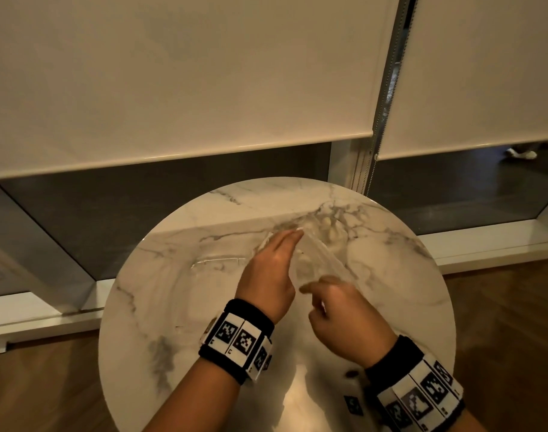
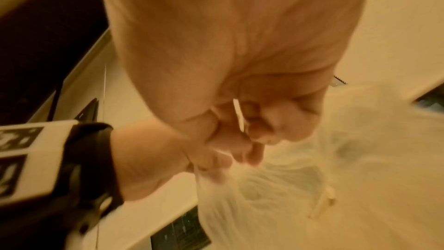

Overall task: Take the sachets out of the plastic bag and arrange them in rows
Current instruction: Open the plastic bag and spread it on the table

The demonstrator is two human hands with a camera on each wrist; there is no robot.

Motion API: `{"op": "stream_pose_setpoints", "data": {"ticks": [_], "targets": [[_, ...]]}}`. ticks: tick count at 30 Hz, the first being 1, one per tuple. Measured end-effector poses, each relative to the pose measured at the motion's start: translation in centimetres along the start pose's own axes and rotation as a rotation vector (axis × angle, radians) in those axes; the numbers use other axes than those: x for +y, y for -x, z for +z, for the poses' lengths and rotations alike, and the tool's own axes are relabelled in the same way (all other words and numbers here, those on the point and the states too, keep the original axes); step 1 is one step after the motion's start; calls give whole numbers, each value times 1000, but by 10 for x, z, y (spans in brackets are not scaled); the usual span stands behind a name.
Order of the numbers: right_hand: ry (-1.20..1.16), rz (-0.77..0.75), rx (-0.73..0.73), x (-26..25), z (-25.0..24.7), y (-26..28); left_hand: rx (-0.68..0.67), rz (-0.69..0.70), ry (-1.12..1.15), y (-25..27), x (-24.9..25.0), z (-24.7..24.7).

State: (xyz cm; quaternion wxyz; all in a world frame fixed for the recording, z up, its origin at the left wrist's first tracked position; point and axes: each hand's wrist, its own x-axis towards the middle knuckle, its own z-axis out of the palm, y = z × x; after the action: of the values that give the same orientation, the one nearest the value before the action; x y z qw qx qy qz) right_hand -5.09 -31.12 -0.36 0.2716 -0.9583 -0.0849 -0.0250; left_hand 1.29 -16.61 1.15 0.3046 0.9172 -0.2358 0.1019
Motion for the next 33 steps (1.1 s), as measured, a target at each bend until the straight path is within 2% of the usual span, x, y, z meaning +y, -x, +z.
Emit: {"op": "stream_pose_setpoints", "data": {"ticks": [2,3,7,8,10,11,12,13,14,15,16,17,18,19,20,22,23,25,26,27,28,30,32,33], "targets": [[-131,-49,249,0,-2,-13,-58,54,-38,3,3,3],[-162,-50,315,1,-4,-23,-67,82,-57,5,4,5],[-94,-20,231,12,-4,-65,-53,135,-81,13,11,9],[-141,24,109,7,-9,-71,-55,149,-89,15,15,9],[10,27,145,13,-14,-87,-62,181,-117,17,23,6],[58,103,51,8,-14,-90,-67,199,-132,18,27,5],[-17,93,55,2,0,-88,-75,217,-145,19,31,4],[19,201,-54,-6,13,-83,-80,234,-152,20,34,3],[226,323,-13,-7,19,-84,-79,246,-151,21,38,2],[526,312,7,2,34,-84,-75,254,-143,20,40,2],[571,346,-44,10,29,-95,-71,255,-135,20,41,2],[720,326,-7,1,41,-102,-72,250,-126,20,42,2],[713,418,63,-1,35,-122,-84,236,-124,18,41,2],[733,400,163,2,42,-128,-82,226,-126,17,40,3],[746,434,115,-11,45,-128,-80,212,-131,14,38,2],[735,269,37,-21,28,-133,-56,189,-139,9,35,-1],[927,118,112,-4,24,-151,-39,177,-143,6,33,-4],[545,67,145,6,-7,-184,11,151,-148,2,30,-9],[302,88,-5,16,-32,-204,30,139,-148,0,29,-12],[165,47,1,17,-38,-215,45,136,-146,-1,26,-12],[233,23,19,17,-26,-211,49,133,-140,-1,23,-12],[478,56,277,10,-2,-208,29,128,-120,2,17,-9],[403,370,201,19,5,-194,-29,112,-100,9,14,-2],[419,459,62,23,13,-196,-47,94,-82,11,13,2]]}}
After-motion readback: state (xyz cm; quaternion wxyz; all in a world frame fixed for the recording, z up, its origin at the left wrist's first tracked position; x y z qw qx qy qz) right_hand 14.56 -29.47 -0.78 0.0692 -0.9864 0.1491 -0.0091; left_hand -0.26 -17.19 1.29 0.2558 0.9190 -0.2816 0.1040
